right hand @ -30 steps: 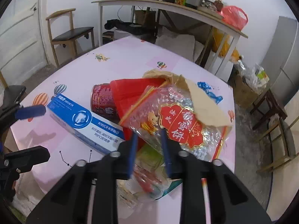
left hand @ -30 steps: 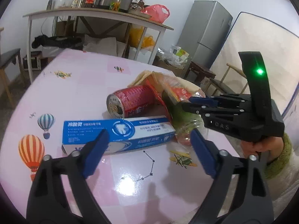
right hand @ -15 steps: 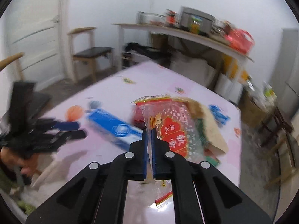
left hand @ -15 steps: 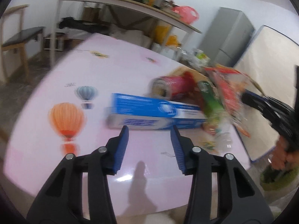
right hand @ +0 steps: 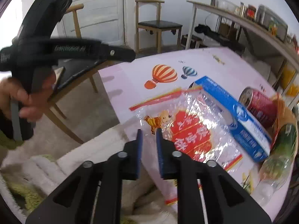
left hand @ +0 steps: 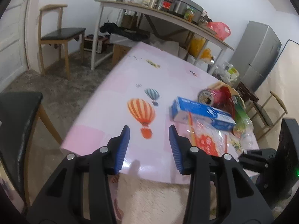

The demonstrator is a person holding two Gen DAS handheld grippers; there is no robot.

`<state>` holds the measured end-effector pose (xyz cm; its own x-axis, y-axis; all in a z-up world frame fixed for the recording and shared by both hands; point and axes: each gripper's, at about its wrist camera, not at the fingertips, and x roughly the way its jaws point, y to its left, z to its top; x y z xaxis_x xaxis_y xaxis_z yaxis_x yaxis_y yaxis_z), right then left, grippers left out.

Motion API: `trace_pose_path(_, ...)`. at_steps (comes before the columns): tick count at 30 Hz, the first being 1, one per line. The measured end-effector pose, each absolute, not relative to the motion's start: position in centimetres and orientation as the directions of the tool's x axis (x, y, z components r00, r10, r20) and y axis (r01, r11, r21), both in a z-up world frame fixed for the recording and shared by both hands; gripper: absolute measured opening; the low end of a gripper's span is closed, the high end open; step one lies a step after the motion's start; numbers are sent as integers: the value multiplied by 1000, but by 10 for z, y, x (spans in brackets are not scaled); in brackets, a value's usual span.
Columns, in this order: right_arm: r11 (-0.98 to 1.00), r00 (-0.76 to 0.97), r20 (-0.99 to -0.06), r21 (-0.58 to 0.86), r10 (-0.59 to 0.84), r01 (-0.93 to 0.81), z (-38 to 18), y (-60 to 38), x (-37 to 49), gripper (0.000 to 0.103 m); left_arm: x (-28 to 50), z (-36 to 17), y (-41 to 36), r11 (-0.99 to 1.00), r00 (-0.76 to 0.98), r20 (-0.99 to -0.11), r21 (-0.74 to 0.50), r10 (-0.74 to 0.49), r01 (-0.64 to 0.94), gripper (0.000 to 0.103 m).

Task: Collect trash
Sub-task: 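Grasp the red-printed snack bag with the right tool, then close the left tool on the snack bag's red strip beside the right tool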

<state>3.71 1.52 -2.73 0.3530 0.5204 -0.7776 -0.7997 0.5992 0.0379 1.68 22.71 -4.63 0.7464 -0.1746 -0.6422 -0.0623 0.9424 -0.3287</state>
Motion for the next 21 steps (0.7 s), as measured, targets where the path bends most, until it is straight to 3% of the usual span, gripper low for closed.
trace_pose_path(2, 631, 365, -753, 84, 548, -772, -20, 0, 37, 37, 19, -53, 224, 918, 723, -644, -395, -250, -34, 42)
trace_pose_path(7, 764, 415, -784, 114, 461, -635, -35, -23, 51, 37, 43, -77, 217, 814, 638, -624, -581, -450, 6, 45)
trace_pose_path(14, 806, 400, -818, 125, 413, -578, -60, -22, 59, 26, 78, -106, 202, 755, 531, -644, -655, -550, -12, 45)
trace_pose_path(18, 804, 387, -820, 141, 422, -578, -66, -19, 63, 23, 86, -115, 199, 664, 494, -580, -748, -648, -8, 45)
trace_pose_path(21, 803, 393, -816, 138, 424, -580, -65, -19, 62, 23, 90, -123, 202, 520, 472, -459, -854, -753, 0, 46)
